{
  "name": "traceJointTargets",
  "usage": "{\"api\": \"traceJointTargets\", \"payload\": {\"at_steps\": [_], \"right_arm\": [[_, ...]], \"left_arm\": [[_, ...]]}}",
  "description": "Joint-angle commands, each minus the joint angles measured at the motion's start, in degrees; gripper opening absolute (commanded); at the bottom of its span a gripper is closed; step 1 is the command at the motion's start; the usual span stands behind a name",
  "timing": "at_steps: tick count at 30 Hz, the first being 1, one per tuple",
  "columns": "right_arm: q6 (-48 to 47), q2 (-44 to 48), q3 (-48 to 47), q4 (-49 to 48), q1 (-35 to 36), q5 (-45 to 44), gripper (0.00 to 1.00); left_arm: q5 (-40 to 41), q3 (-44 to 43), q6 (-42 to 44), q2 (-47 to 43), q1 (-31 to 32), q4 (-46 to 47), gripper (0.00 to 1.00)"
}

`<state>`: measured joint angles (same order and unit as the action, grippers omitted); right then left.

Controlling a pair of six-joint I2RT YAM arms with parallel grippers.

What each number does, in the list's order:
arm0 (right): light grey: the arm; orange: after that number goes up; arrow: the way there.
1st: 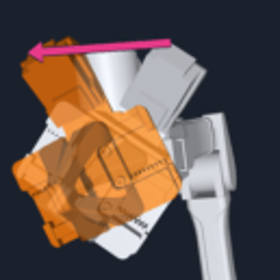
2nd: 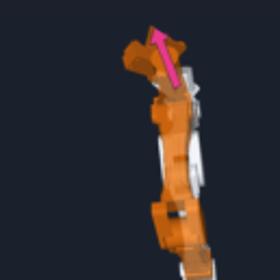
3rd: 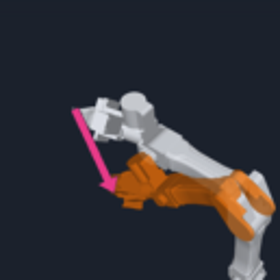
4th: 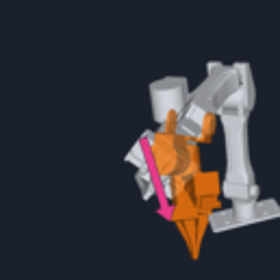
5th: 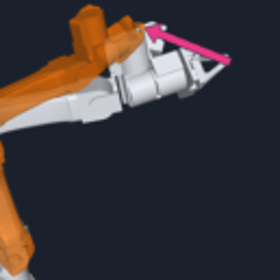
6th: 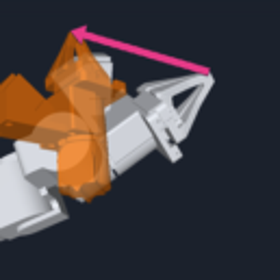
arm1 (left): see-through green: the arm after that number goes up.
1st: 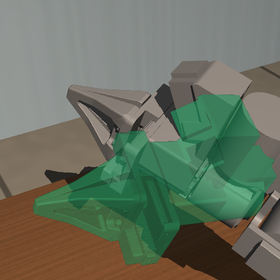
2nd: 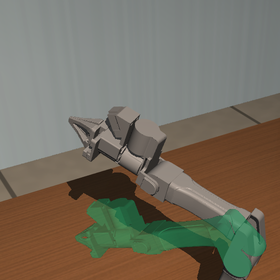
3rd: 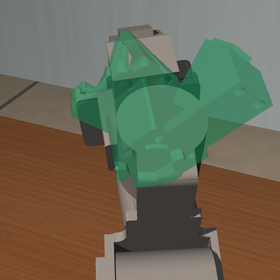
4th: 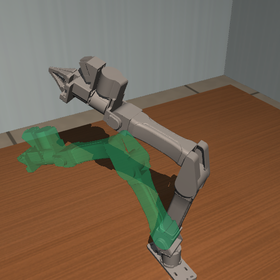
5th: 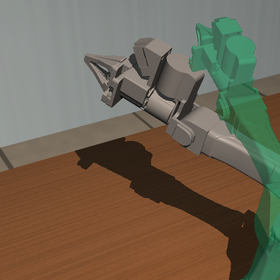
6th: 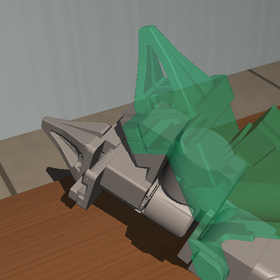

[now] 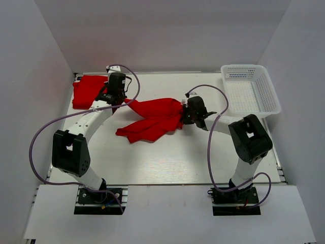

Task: Fold and stack the t-shirts
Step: Flatten out the tshirt

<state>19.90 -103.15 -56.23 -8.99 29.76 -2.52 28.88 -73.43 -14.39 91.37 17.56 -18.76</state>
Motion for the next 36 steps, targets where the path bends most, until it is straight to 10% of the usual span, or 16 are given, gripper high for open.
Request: {"api": "traceJointTargets", "payload": {"at_steps": [1,11,18,25,36], "right_arm": [[1.72,0.41,-2.05,-1.12,0.12,-0.64,0.03],[-5.20,16.64,-2.48,21.69,-0.23,-20.13,0.00],[-17.66,30.46,-13.89,29.91,-0.84,-34.65,0.00],[-30.09,42.59,-28.82,32.11,-1.11,-28.95,0.00],[-37.30,51.65,-60.83,43.78,-0.93,-5.36,0.00]], "left_arm": [[-0.58,0.48,0.24,-2.43,-0.60,1.27,0.00],[1.96,-6.45,3.05,-3.57,-1.13,1.27,0.00],[6.80,-26.72,8.76,-3.57,-1.13,-1.53,0.00],[9.61,-48.11,14.39,-3.57,-1.13,-6.72,0.00],[-5.75,-46.89,17.29,-26.23,-0.60,-1.10,0.00]]}}
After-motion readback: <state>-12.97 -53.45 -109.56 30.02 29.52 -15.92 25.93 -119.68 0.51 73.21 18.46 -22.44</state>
